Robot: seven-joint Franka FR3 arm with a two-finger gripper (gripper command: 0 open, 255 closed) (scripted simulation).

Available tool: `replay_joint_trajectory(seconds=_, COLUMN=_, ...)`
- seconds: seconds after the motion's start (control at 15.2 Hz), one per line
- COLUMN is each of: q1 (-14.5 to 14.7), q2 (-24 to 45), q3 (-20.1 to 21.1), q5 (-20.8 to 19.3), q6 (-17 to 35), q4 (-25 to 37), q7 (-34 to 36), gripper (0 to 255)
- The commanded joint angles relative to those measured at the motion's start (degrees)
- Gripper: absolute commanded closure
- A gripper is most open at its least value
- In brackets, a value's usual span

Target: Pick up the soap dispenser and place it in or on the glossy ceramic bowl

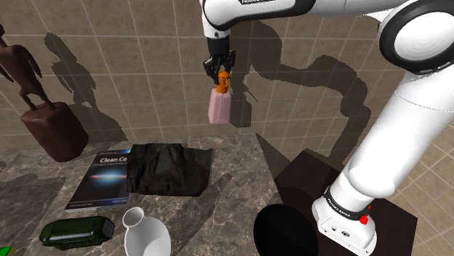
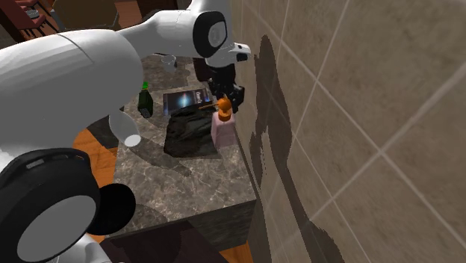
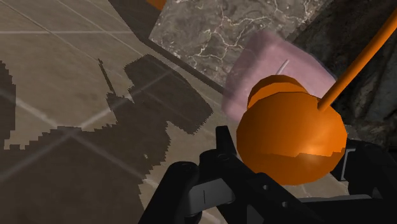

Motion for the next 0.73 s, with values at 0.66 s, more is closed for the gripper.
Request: replay_joint_trajectory(seconds=0.66, q1=3.7, q2=-22.1, q3=3.0, q5=5.7, q6=-3.1, q4=-19.2, q7=4.8, gripper=255)
